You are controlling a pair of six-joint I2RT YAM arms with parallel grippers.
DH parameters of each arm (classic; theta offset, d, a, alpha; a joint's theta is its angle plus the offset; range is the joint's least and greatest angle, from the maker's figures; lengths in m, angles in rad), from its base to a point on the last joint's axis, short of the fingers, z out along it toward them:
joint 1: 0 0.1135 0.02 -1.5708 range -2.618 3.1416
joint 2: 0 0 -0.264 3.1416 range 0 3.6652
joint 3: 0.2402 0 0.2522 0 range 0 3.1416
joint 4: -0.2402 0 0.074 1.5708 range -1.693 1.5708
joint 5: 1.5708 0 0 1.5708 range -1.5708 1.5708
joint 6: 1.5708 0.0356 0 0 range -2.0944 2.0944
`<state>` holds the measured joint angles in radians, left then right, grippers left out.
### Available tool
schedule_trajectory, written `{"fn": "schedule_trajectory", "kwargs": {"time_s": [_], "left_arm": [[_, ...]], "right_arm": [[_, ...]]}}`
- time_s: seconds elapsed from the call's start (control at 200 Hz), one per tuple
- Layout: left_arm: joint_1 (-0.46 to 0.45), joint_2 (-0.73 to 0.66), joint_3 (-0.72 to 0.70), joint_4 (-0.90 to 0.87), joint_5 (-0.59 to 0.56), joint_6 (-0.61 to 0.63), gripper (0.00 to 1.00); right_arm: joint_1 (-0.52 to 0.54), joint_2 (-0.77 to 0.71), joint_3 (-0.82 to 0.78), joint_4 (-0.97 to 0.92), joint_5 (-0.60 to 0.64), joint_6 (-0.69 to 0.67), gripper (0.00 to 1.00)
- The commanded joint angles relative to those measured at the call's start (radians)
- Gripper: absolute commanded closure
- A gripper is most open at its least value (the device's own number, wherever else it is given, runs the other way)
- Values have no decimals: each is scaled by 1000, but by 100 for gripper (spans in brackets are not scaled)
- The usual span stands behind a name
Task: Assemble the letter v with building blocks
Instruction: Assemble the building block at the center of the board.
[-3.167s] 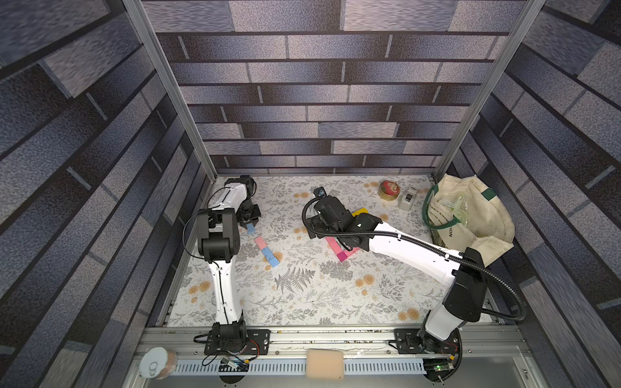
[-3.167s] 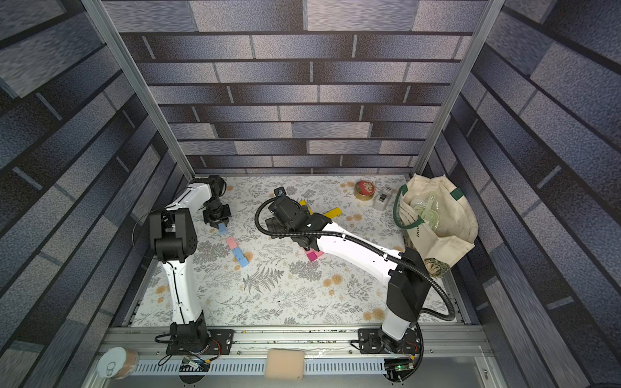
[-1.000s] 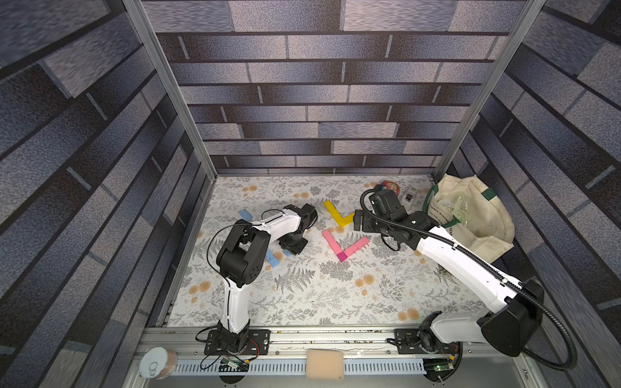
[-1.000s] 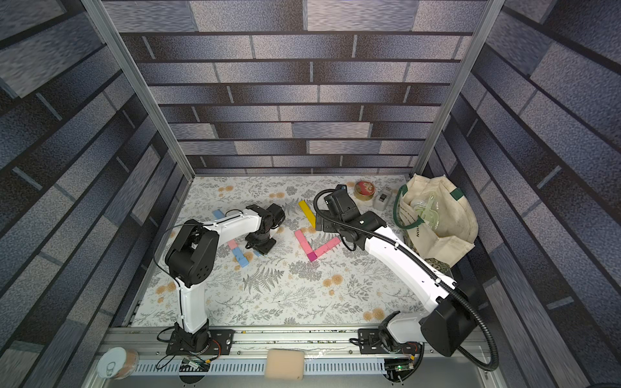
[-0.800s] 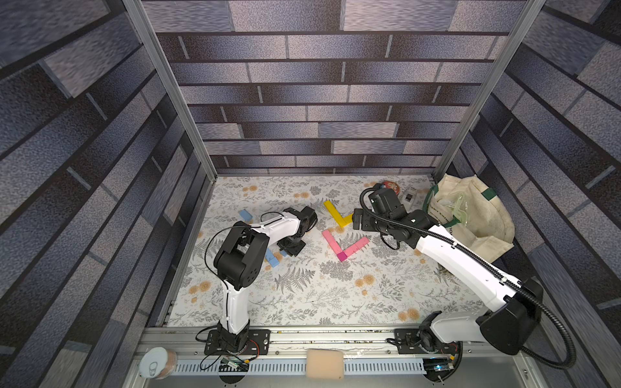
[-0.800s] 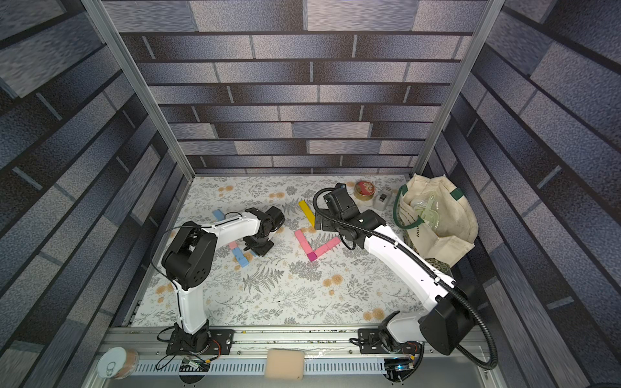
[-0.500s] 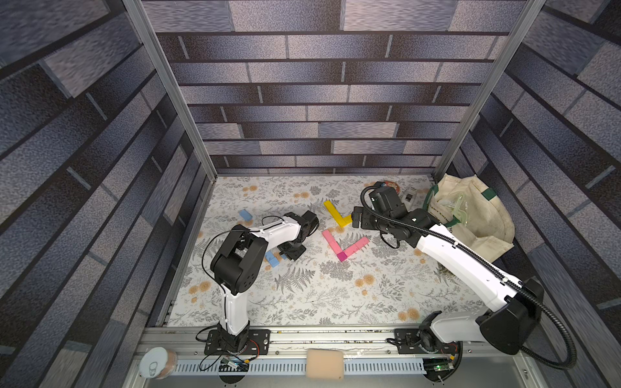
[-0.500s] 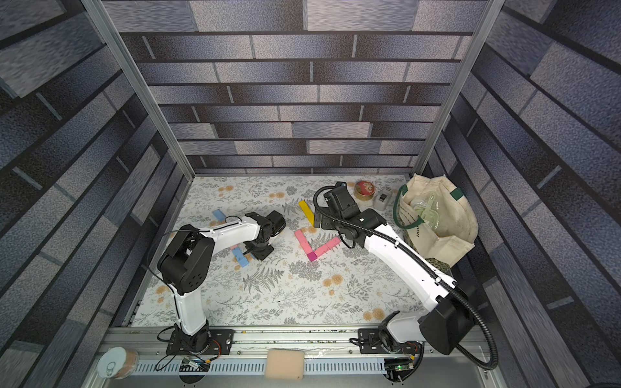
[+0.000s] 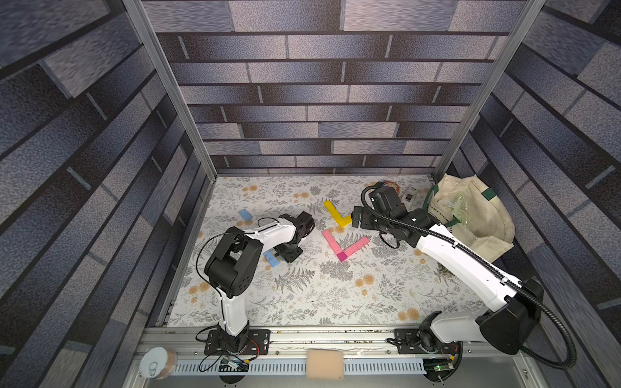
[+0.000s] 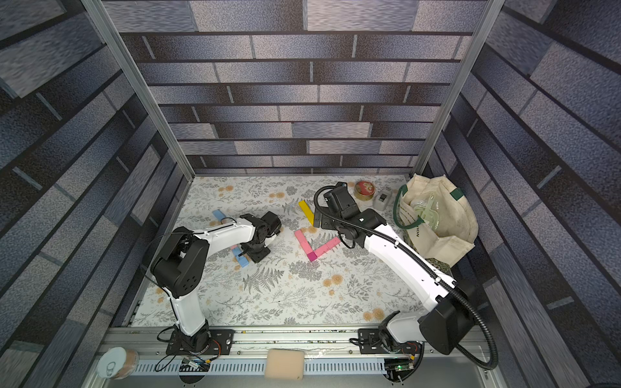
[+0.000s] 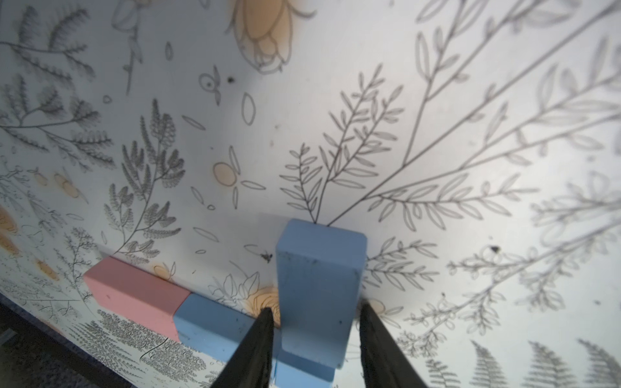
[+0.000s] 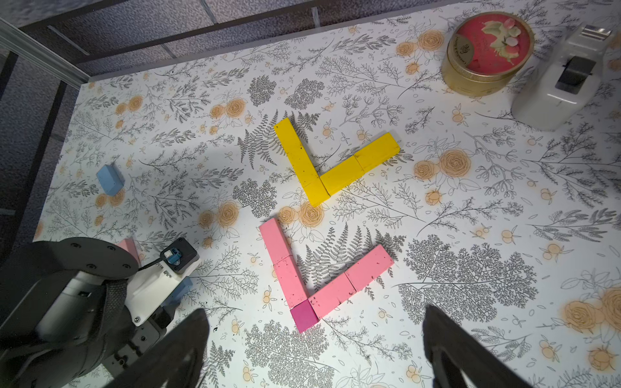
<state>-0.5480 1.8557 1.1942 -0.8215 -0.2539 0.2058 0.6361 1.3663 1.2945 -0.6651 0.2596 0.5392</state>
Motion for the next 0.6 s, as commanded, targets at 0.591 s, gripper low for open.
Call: {"fn": "schedule_trajectory", "kwargs": {"time_s": [0.591], "left_arm": [[23,-31,-35,-55,1,63,64]], "right_arm": [[-6,2,14,3,-1,26,0]]}}
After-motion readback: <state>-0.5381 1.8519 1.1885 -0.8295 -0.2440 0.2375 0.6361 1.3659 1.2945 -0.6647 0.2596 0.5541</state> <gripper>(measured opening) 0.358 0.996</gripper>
